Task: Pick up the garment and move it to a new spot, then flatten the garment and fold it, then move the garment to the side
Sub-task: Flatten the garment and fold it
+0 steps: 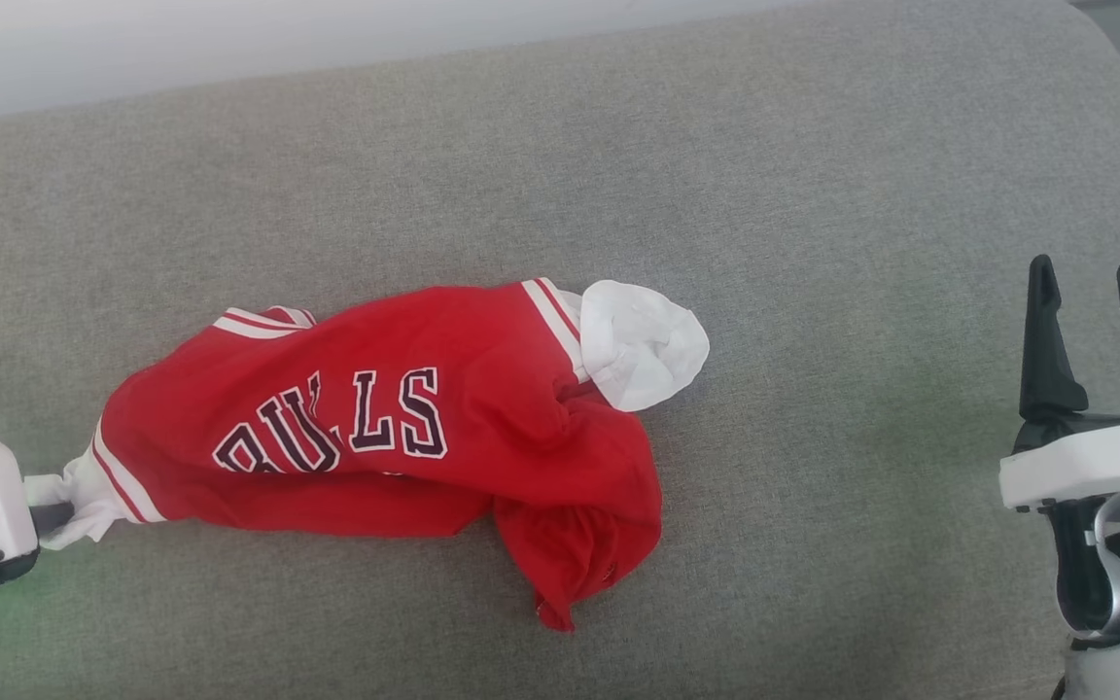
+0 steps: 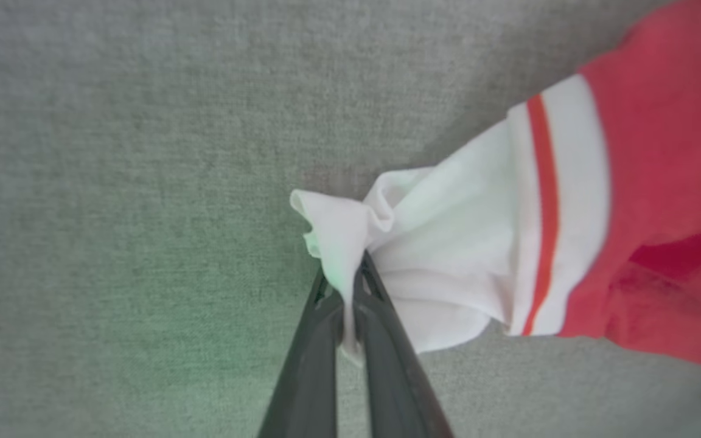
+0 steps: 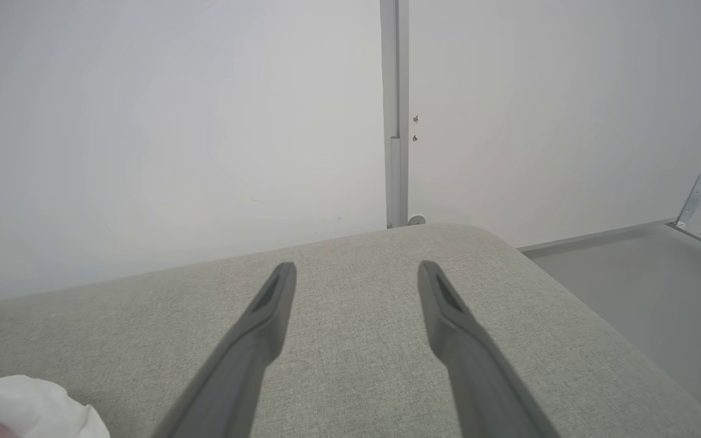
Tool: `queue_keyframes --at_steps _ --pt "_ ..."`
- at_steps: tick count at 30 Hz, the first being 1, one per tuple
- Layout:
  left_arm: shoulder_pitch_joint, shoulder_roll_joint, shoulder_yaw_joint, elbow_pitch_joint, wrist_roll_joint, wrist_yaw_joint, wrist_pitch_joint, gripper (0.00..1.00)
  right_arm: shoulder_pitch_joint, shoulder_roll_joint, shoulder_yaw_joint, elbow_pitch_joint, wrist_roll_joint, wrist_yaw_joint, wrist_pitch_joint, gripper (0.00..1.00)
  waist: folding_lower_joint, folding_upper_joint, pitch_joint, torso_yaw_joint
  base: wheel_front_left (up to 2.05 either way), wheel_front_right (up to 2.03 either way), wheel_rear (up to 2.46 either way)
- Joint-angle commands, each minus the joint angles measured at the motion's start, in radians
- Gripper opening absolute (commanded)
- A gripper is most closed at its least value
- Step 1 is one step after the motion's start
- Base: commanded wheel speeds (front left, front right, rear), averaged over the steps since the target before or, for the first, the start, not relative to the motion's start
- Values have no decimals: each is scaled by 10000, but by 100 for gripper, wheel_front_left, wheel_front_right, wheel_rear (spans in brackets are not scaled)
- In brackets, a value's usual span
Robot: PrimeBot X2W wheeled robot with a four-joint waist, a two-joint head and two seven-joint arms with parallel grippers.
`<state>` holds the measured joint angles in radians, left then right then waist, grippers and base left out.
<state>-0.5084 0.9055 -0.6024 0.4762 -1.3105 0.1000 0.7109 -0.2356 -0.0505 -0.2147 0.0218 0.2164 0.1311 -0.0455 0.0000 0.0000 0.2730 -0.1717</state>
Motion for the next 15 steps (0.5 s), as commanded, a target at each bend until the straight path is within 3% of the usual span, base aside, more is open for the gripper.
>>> queue_keyframes --at_steps 1,2,8,15 --pt "380 -209 -179 -74 -55 12 82 88 -70 2 30 34 66 -5 -85 100 0 0 -13 -2 0 0 0" --pt "334 -102 -144 -137 -40 62 120 100 -87 2 37 46 57 -5 -92 100 0 0 -31 -3 0 0 0" --pt "-436 682 83 -945 214 372 554 100 31 2 25 105 14 -5 -74 100 0 0 -243 -26 0 0 0" --pt "-1534 931 65 -2126 746 399 945 100 67 1 125 153 89 -5 -114 100 0 0 -346 -152 0 0 0"
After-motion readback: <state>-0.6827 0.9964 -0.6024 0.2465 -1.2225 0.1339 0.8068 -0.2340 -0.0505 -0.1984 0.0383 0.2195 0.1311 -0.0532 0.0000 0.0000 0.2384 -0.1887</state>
